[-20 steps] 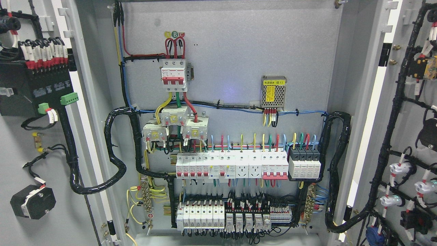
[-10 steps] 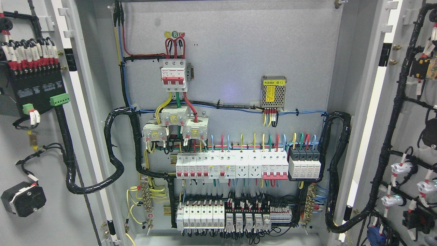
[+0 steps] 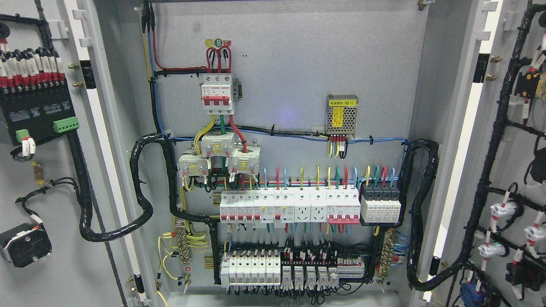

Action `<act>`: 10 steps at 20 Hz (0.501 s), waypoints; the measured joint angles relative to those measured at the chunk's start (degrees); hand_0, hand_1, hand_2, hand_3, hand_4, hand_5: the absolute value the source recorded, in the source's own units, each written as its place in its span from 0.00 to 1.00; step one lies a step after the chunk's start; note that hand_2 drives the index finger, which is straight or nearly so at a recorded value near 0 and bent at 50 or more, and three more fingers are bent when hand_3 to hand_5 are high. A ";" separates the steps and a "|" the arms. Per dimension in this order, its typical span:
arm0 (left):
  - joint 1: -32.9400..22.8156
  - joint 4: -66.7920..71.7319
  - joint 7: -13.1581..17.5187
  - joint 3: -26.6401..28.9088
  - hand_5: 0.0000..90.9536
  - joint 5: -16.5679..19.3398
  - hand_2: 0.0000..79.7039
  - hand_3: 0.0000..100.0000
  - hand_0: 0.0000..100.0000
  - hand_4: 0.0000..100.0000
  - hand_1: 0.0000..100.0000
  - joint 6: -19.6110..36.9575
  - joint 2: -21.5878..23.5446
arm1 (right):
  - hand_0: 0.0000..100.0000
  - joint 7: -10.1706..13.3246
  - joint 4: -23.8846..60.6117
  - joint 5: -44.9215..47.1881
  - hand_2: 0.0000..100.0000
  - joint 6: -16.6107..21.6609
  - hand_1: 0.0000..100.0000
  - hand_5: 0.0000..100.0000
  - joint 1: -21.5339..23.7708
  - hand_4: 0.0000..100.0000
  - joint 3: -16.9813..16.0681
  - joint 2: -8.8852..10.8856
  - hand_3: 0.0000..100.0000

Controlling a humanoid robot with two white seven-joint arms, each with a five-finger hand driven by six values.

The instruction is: Open door with both hands

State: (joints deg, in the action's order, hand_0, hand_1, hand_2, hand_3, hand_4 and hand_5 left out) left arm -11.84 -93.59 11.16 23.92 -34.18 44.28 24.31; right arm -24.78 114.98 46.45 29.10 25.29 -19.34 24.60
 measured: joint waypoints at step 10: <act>6.20 8.14 -0.27 0.41 0.00 -0.44 0.00 0.00 0.00 0.00 0.00 0.00 3.69 | 0.38 0.00 -0.31 1.78 0.00 0.37 0.00 0.00 2.20 0.00 -1.70 -0.58 0.00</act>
State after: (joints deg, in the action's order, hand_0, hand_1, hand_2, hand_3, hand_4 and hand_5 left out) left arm -5.64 -85.45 10.89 24.34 -34.62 44.28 28.00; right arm -24.78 114.67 48.23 29.47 27.49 -21.04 24.03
